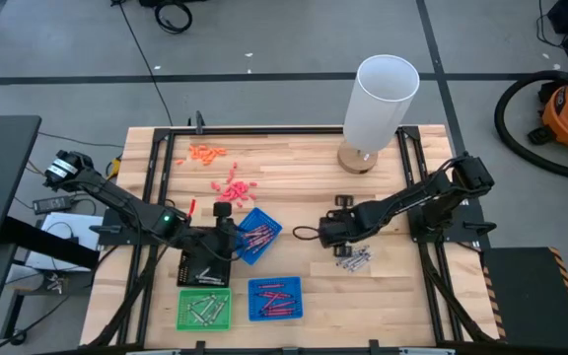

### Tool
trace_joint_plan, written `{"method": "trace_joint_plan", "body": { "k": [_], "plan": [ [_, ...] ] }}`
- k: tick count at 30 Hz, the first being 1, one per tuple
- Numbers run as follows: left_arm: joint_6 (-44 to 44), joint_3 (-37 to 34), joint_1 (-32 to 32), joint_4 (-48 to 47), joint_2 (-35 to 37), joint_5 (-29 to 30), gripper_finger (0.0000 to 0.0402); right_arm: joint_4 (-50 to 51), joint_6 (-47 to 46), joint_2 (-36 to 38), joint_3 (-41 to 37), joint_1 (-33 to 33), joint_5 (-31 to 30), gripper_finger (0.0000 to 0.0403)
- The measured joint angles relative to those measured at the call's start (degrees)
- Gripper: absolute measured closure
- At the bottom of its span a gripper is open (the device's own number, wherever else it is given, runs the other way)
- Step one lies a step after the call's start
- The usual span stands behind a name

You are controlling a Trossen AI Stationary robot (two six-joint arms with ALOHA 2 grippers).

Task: Sort crayons
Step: Put the black crayon into the black bin

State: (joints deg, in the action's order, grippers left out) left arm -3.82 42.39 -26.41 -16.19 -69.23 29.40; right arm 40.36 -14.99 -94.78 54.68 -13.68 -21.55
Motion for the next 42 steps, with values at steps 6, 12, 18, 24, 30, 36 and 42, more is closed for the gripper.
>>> {"method": "trace_joint_plan", "body": {
  "k": [6,12,18,24,30,36,42],
  "plan": [
    [-0.2,0.0,0.9,2.2,0.0,0.6,0.0209,-17.5,7.0,0.1,0.5,0.0,-0.8,0.0364],
    [0.3,0.0,2.5,4.7,0.0,0.8,0.0178,-36.8,15.3,0.2,0.6,0.2,0.0,0.0364],
    [2.1,0.0,3.9,9.2,0.0,0.8,0.0164,-49.1,22.8,0.2,0.6,0.3,0.3,0.0363],
    [2.6,0.0,5.5,10.7,0.0,0.8,0.0168,-59.9,27.4,0.3,0.6,0.3,2.3,0.0363],
    [5.8,0.0,6.4,15.0,0.0,-0.8,0.0168,-71.2,32.5,0.3,0.7,0.4,5.8,0.0363],
    [10.3,0.0,6.4,21.9,-0.3,-2.7,0.0168,-77.3,36.0,0.3,0.7,0.4,9.3,0.0363],
    [12.3,0.0,7.4,31.8,-2.1,-2.8,0.0169,-80.3,36.7,0.3,0.7,0.8,10.0,0.0363]
  ]
}}
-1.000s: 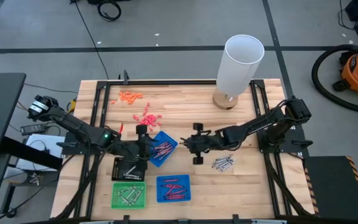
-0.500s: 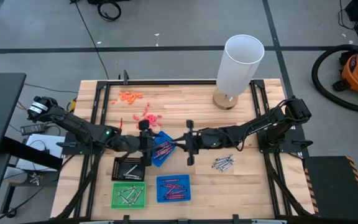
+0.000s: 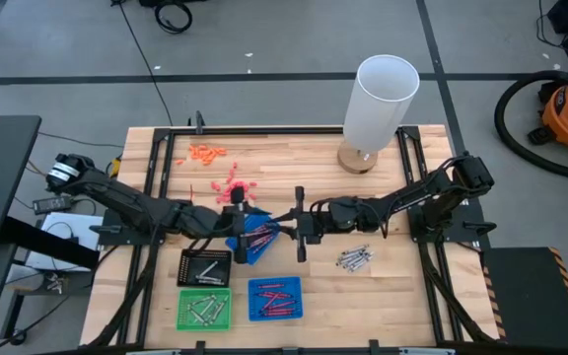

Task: Sort crayons
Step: Put the black crayon into the black bin

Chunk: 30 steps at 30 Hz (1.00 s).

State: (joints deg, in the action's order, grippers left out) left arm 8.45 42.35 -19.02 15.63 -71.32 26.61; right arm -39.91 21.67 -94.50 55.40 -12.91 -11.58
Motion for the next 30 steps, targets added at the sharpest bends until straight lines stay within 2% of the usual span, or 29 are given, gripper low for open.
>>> {"method": "trace_joint_plan", "body": {
  "k": [3,6,20,25,30],
  "plan": [
    [0.6,0.0,0.9,4.2,-1.6,-0.8,0.0174,-1.1,0.2,0.0,0.0,0.2,1.0,0.0363],
    [1.7,0.0,1.1,6.6,-3.0,-0.9,0.0196,-1.2,0.5,0.0,0.0,0.2,1.0,0.0363],
    [1.9,0.0,1.3,6.3,-3.0,-0.9,0.0372,-0.6,-0.8,0.0,0.0,0.3,0.8,0.0353],
    [1.4,0.0,1.1,6.0,-3.0,-0.8,0.038,1.6,-1.2,0.0,0.1,0.3,0.7,0.0324],
    [-0.1,0.0,1.0,4.0,-2.9,0.4,0.0361,3.2,-2.1,-0.1,0.1,0.3,0.7,0.0279]
  ]
}}
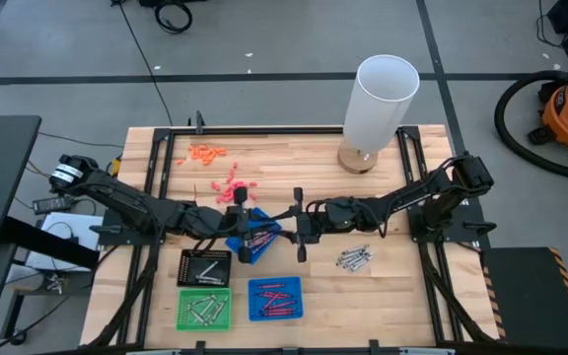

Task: Sort crayons
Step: Put the black crayon into the black bin

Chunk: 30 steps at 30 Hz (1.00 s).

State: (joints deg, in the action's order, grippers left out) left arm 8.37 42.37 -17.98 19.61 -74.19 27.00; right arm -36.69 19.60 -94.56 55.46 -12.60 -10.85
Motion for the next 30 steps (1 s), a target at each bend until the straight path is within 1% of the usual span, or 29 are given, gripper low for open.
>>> {"method": "trace_joint_plan", "body": {
  "k": [3,7,10,15,19,23,30],
  "plan": [
    [-1.1,0.0,-0.3,-3.5,1.3,0.4,0.0361,1.3,-0.1,0.0,0.0,0.0,-0.2,0.0258],
    [-4.7,0.0,-0.2,-12.4,3.6,0.4,0.037,4.4,-0.1,0.0,-0.1,0.0,-4.4,0.0244],
    [-10.3,0.0,-0.4,-21.6,5.8,0.4,0.0371,6.9,-0.2,0.0,-0.1,0.0,-6.2,0.0243],
    [-20.2,0.0,-2.1,-34.9,7.6,-1.1,0.036,12.6,-1.8,0.0,-0.1,0.9,-5.6,0.0244],
    [-27.1,0.0,-4.2,-43.5,7.6,-3.0,0.0362,14.4,-3.4,0.0,-0.1,1.9,-5.6,0.0244],
    [-33.0,0.0,-6.0,-49.6,7.6,-5.7,0.0366,14.3,-3.6,0.0,-0.1,2.4,-4.0,0.0244],
    [-40.2,0.0,-9.3,-54.9,7.6,-8.8,0.0364,14.2,-4.5,0.0,-0.1,2.4,-2.6,0.0244]
  ]
}}
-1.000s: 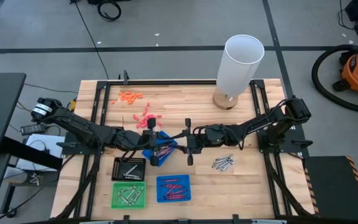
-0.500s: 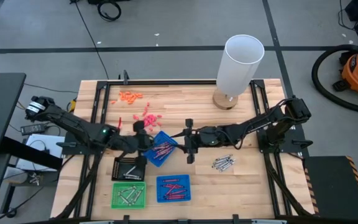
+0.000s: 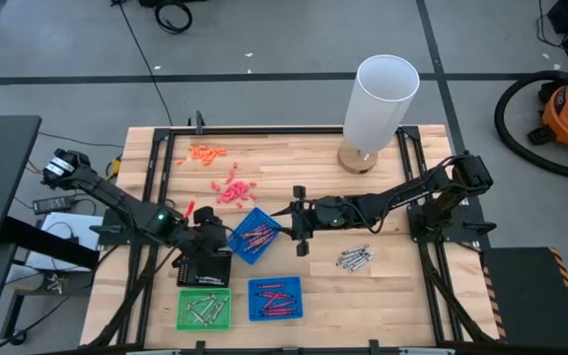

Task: Sort crayons
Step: Put the black crayon into the black bin

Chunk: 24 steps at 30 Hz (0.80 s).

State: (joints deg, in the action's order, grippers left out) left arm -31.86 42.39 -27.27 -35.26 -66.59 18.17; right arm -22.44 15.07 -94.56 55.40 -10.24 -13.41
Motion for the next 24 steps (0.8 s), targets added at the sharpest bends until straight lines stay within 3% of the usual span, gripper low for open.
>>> {"method": "trace_joint_plan", "body": {
  "k": [14,24],
  "plan": [
    [-13.0,0.0,-10.1,-1.8,-0.3,-1.5,0.0363,0.0,-0.1,0.0,0.0,0.0,0.1,0.0244],
    [-18.1,0.0,-15.6,-2.1,-5.0,-1.1,0.0363,-0.2,-0.1,0.0,0.0,0.0,0.1,0.0244]
  ]
}}
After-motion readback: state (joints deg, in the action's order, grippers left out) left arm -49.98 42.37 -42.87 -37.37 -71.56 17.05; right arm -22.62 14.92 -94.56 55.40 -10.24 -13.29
